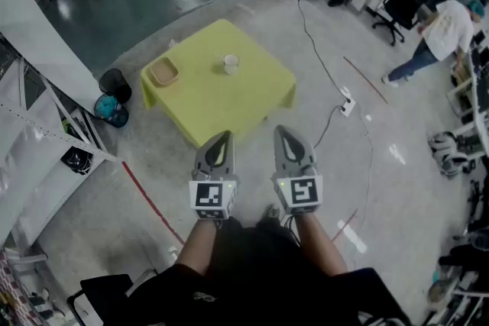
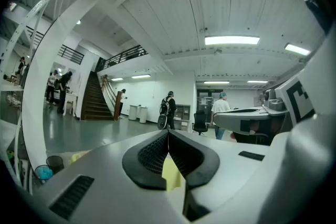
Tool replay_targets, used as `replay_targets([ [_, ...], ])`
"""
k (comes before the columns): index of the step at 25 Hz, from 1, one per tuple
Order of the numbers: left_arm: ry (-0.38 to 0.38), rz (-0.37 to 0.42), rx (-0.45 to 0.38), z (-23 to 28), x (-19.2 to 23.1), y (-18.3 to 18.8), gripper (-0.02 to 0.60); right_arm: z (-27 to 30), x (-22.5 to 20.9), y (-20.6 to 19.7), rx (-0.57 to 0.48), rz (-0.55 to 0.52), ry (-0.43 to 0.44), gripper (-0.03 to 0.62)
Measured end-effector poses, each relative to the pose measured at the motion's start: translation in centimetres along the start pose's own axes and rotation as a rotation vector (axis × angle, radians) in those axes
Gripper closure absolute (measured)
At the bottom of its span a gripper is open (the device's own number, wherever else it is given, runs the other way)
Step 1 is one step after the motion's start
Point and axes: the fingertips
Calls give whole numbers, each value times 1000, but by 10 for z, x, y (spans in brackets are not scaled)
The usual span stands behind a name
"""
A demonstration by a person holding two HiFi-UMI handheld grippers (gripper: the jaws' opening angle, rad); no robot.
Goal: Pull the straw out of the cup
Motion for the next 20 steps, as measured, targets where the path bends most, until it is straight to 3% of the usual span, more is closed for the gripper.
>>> replay_targets([
  [10, -36, -26, 50, 11, 22, -25, 538, 20, 19, -22, 35, -18, -11, 579],
  [20, -21, -28, 98, 70, 13, -35, 537, 60, -28, -34, 42, 13, 34, 577],
])
Point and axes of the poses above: the fingertips, and each gripper's own axes: z forward along the fingers, x to its left, y out of its top, and after that the axes turned 2 degrees about z, right-handed
